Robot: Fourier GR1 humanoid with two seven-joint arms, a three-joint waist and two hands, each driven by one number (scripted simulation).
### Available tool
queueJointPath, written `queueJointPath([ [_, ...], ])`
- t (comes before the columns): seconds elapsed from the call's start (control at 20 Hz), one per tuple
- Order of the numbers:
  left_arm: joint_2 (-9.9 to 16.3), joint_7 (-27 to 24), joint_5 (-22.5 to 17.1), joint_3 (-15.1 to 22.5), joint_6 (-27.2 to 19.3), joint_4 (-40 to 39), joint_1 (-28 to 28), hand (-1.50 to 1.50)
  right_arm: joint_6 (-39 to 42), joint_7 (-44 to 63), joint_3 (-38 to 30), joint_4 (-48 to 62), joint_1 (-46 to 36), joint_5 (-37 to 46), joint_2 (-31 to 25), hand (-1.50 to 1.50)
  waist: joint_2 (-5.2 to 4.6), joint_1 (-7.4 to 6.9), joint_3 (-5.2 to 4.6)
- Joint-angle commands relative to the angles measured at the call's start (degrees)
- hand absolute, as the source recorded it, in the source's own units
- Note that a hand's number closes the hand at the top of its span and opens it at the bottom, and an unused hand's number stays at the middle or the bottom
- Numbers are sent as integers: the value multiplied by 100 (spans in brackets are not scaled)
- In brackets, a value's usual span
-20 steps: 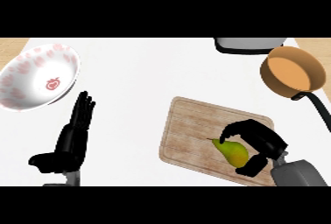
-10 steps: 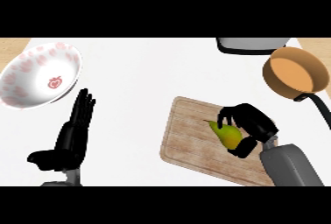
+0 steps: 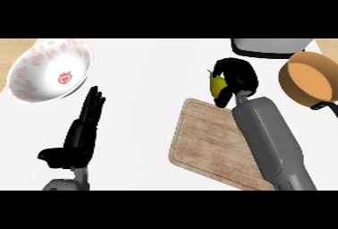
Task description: Pick the pear from the cutting board and place it in the pot
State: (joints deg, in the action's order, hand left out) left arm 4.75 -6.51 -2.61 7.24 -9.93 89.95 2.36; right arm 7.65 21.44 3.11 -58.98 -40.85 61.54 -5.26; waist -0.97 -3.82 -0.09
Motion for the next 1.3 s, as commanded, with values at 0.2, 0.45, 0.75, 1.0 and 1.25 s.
queueJointPath([
  [0.2, -144, 124, 92, 22, -196, 78, 102, 0, -1479, 1044, -153, 883, -1758, 847, 415, 150, 44, 134, 9],
  [0.45, 28, -78, -22, -96, 24, 70, -296, 0, -1770, 1883, 1, 1179, -2253, 1560, 418, 150, 79, 240, 5],
  [0.75, 75, -113, -68, -247, 103, -58, -156, 0, -2040, 2222, -329, 1573, -2515, 1731, 42, 150, 74, 293, 7],
  [1.0, 98, 81, 34, -208, 23, 293, -286, 0, -1845, 2354, -513, 1451, -2541, 1748, -363, 150, 94, 317, 9],
  [1.25, 75, 232, 6, -353, -3, 126, 63, 0, -1872, 2312, -731, 1569, -2425, 1702, -756, 150, 92, 345, 8],
])
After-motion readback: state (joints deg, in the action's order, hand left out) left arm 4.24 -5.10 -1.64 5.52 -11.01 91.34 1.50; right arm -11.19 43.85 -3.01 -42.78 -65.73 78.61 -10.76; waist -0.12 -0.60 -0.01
